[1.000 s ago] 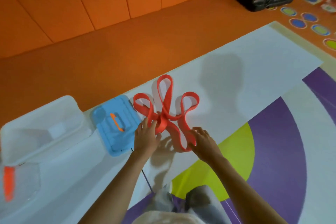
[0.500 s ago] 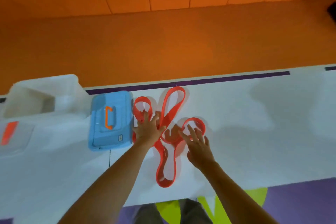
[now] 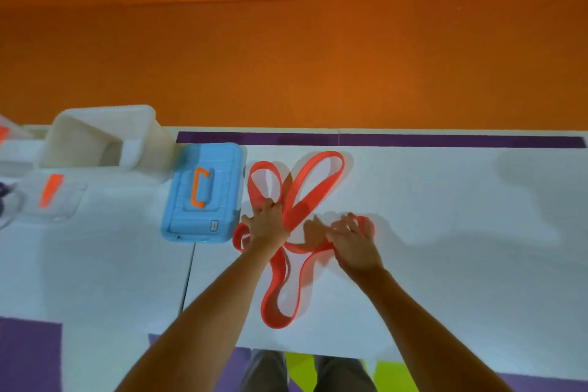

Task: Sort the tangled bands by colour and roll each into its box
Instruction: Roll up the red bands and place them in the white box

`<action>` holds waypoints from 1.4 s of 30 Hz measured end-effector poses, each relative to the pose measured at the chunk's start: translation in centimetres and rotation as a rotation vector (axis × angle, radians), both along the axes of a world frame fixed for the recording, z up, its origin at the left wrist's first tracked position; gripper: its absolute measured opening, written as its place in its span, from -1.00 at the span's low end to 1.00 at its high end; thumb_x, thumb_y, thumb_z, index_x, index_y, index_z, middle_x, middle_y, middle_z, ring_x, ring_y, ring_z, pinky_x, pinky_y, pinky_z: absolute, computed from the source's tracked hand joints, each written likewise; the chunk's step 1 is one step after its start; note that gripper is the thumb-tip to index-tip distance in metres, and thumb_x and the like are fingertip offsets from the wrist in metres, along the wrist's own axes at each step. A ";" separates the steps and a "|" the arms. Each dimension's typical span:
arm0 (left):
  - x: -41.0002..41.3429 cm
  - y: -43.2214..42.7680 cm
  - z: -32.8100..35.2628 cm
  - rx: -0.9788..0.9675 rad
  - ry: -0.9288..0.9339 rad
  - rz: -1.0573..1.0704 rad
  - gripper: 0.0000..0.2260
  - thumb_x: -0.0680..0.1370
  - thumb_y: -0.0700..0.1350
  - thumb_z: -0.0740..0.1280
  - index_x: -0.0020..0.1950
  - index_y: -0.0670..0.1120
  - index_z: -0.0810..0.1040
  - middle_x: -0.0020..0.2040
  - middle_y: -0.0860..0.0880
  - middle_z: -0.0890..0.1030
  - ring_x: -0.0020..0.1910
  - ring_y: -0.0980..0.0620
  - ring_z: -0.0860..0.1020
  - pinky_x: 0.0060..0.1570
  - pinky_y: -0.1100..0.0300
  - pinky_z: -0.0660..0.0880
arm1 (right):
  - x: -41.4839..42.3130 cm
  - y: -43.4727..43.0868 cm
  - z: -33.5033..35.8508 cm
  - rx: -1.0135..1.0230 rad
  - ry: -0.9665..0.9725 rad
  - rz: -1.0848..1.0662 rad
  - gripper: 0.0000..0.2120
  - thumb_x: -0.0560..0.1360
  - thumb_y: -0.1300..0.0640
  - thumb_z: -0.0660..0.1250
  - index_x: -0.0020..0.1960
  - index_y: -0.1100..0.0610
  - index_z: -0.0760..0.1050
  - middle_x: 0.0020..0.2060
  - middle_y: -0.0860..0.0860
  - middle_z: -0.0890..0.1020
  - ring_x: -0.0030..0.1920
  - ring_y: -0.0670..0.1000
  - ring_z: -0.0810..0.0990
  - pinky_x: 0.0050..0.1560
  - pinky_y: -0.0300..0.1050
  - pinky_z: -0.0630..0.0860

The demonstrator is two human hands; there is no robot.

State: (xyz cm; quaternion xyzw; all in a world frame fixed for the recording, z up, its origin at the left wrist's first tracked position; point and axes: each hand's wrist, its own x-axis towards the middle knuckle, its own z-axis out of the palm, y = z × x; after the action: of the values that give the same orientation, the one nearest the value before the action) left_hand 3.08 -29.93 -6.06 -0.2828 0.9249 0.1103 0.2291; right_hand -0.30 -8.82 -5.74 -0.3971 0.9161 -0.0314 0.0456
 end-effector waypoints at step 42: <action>7.6 0.6 0.9 0.461 0.077 0.652 -0.12 0.42 -0.02 0.62 0.59 -0.12 0.19 0.36 -0.18 0.50 0.35 -0.20 0.52 0.34 -0.05 0.53 | -3.4 -4.0 -0.9 -0.093 -0.075 0.521 -0.78 0.49 0.28 0.43 0.09 0.09 0.54 -0.21 -0.03 0.68 -0.11 0.09 0.70 0.32 0.06 0.52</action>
State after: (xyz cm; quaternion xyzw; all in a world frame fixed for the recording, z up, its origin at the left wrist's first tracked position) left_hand 10.70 -29.31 -5.11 -0.4982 0.7456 0.3923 0.2048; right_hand -3.75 -12.82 -6.65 -0.6199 0.7781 -0.0751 0.0676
